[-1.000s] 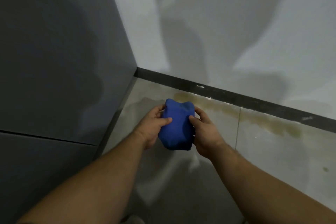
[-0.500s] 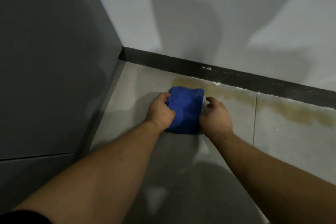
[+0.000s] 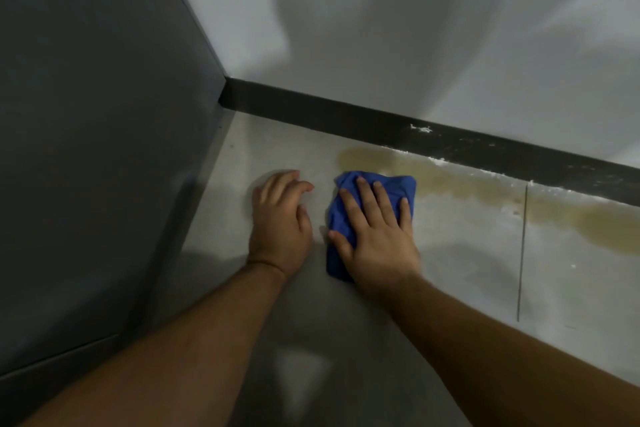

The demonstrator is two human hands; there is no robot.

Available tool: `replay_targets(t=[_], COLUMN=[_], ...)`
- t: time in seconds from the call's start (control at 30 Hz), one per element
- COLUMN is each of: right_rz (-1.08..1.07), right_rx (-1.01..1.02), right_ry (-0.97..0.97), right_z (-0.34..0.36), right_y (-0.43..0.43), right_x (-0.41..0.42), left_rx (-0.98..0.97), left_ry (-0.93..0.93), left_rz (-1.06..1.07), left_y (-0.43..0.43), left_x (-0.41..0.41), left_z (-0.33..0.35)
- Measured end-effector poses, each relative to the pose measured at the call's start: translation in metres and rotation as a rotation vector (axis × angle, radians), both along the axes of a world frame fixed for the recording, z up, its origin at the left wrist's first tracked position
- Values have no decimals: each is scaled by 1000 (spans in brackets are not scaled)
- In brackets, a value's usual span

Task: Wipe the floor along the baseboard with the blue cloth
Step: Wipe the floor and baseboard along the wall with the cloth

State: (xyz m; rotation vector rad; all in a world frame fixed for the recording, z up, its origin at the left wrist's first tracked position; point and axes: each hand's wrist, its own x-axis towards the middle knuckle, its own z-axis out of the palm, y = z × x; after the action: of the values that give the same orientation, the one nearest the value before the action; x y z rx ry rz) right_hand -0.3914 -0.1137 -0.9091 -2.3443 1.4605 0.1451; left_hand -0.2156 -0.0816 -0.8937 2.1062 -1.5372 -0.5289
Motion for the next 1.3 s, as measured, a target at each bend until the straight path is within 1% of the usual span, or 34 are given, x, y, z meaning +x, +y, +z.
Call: replay_targets(t=[0.07,0.17,0.27,0.33,0.47,0.53,0.63,0.77,0.87,0.93,1.03,1.17,1.23,1.3], right_rz=[17,118,232,257,143,100,61,79,192,218,178,21,30,91], right_rx=[-25,-49,-55,-56,-72,-77,-71,-55,-47,-51,-72,-82,-69,-48], right_ry=[3,-18,-43,-34,73,92,66,30,-5,-14,6,-13,23,52], right_z=[1,2,0,0,-5,-7,-5,-1,-1,-2,-4,-4,-4,-1], right_y=[6,12,-9,-35,-75,-70,-46,-32,-48,-66,-83,-58,-39,-31], right_x=[-3,-3,8,17,9,-2,-10,-2,13,21,20,0,-3,1], left_rx=[57,133,151,141,149,159,164,164,174,179,168,160,165,168], left_ry=[-56,-153,-216,-245,-286,-292,-308,-326,-346,-369,-374,-378,-383,-387], left_rz=[-8,-45,-44,-43,-44,-47,-44,-38,-44,-50,-51,-52,-49,-64], left_y=[1,3,5,6,7,6,5,6,6,6,7,6,6,6], left_x=[6,11,7,5,5,3,2,0,0,0,2,2,2,2], left_z=[-5,-14,-21,-23,-24,-23,-23,-22,-23,-23,-25,-27,-29,-28])
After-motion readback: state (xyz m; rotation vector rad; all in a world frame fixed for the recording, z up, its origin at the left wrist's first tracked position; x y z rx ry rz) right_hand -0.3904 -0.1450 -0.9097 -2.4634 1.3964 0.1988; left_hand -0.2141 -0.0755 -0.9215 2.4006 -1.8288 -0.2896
